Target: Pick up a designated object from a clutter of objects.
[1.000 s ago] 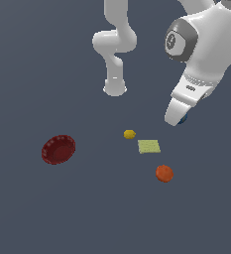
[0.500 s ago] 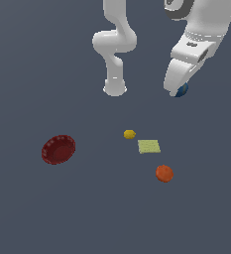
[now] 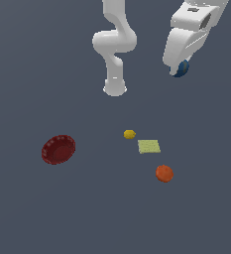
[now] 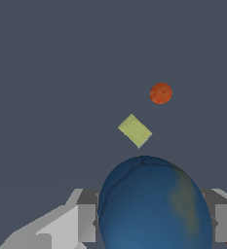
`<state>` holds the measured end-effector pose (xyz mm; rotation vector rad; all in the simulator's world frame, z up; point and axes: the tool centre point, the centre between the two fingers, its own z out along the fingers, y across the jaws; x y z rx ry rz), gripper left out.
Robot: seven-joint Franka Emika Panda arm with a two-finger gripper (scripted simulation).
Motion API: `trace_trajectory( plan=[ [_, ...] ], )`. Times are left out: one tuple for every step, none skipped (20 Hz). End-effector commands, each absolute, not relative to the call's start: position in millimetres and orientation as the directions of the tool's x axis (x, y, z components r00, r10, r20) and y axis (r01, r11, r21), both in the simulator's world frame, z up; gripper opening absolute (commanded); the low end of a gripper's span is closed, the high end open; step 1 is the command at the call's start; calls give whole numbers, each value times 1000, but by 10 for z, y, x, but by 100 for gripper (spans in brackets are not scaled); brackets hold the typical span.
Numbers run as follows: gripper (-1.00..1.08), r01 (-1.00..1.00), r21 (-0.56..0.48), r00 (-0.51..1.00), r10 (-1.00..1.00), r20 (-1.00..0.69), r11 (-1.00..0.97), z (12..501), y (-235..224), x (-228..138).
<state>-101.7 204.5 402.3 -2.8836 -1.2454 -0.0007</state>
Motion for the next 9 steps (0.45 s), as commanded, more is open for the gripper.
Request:
trace_trajectory(
  plan=[
    [-100,728,-1,686,728,0,-686,4100,2031,-1066],
    [-100,728,-1,686,728,0,-686,4119,2028,-1077],
    [-100,728,-1,686,728,0,-686,4132,2026,-1084],
    [-100,728,-1,686,728,0,-686,4141,2025,-1087],
    [-100,728,0,686,728,0,-686,4145,2025,-1087],
    [-100,728,0,686,728,0,-686,4144,2025,-1084],
    [-100,728,0,686,728,0,-686,4138,2026,-1077],
    [-100,728,0,686,728,0,-686,4134,2027,-1072],
    [-100,728,0,686,728,0,-686,4132,2027,-1070]
  ],
)
